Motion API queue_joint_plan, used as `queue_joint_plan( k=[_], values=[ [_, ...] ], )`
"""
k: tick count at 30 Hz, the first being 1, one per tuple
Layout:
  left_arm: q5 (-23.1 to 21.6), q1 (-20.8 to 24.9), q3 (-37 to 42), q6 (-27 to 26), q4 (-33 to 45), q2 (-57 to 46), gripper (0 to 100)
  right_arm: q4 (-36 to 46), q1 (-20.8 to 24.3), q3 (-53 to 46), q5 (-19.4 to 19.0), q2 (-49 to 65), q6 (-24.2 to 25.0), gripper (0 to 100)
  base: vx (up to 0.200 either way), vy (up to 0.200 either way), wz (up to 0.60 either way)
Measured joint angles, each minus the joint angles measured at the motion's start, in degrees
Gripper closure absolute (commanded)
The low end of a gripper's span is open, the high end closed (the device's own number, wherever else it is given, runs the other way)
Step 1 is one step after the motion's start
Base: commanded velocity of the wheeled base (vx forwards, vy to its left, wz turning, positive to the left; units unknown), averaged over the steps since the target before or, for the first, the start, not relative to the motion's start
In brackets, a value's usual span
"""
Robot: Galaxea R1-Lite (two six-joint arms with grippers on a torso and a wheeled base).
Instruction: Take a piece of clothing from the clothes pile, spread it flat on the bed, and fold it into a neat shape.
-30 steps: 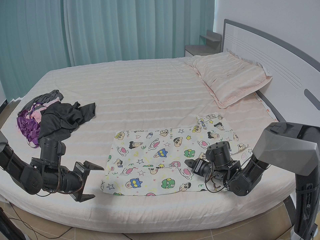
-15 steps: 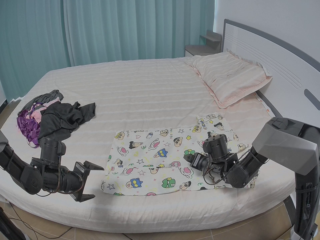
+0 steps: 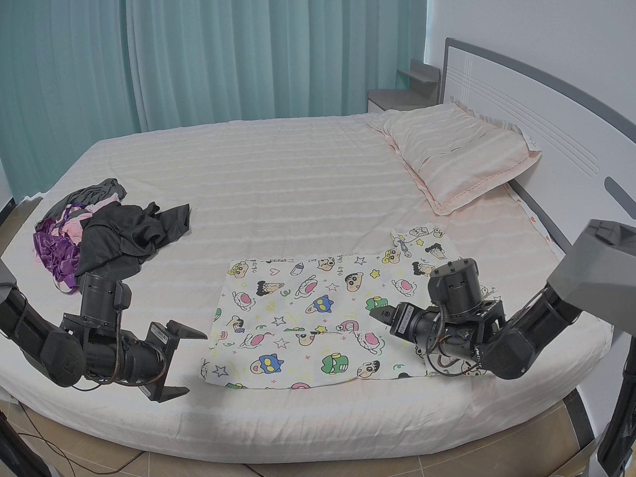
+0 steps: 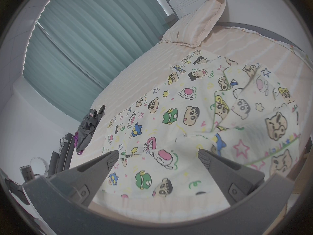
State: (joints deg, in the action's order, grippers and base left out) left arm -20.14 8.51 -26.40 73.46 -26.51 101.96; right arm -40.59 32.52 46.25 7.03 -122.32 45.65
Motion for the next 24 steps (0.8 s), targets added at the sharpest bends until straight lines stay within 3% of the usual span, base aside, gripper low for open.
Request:
queue_joint_plan(
  k=[4,8,12,16,20,24],
  values=[
    [0.0,0.0,0.0,0.0,0.0,0.0,0,-0.1,-1.4,-5.8,-3.9,4.7,-0.9,0,0.0,0.0,0.0],
    [0.0,0.0,0.0,0.0,0.0,0.0,0,-0.4,-5.6,-12.1,-9.4,9.0,-3.2,0,0.0,0.0,0.0],
    [-0.1,0.1,0.1,0.0,0.0,-0.1,0,-0.6,-14.5,-16.9,-17.1,12.3,-8.0,0,0.0,0.0,0.0],
    [-0.1,0.4,0.3,-0.1,0.0,-0.1,0,-1.0,-24.1,-20.1,-27.8,13.9,-14.6,0,0.0,0.0,0.0],
    [-0.2,0.7,0.5,-0.3,-0.3,-0.1,0,-1.3,-33.5,-22.5,-38.8,14.3,-24.8,0,0.0,0.0,0.0],
    [-0.2,1.1,0.9,-1.0,-0.7,-0.1,0,-1.7,-38.7,-23.9,-43.5,12.2,-32.3,0,0.0,0.0,0.0]
  ],
)
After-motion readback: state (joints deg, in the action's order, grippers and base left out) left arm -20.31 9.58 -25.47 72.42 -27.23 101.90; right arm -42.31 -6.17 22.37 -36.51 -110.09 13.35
